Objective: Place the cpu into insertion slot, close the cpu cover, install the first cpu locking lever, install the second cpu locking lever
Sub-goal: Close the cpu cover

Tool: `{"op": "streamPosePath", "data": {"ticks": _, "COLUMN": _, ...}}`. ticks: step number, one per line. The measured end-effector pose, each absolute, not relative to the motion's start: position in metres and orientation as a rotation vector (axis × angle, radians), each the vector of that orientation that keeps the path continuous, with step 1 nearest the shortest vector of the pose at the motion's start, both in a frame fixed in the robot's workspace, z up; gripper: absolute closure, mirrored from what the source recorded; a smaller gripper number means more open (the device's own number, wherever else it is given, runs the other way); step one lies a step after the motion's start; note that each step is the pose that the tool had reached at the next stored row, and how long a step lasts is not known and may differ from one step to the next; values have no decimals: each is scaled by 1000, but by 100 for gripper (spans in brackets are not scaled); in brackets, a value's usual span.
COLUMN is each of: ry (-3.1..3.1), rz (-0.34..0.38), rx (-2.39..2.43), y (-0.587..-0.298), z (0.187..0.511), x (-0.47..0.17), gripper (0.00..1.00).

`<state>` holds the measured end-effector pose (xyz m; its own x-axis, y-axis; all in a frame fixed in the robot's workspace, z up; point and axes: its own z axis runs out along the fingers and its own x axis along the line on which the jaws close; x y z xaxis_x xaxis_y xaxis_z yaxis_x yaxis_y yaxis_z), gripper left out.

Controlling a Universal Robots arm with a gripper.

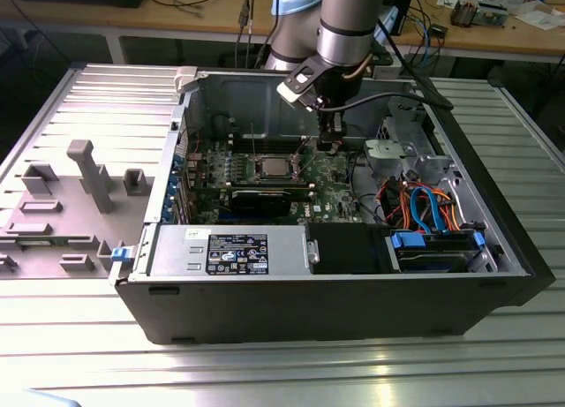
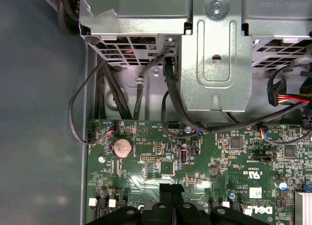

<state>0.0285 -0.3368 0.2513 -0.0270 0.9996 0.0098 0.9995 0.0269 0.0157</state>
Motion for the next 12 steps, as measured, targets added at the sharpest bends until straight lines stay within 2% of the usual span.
{"op": "streamPosePath", "data": {"ticks": 12, "ry": 2248, "rz": 28, "rx": 2189, "y": -337, "z": 251, "x": 27, "gripper": 89}}
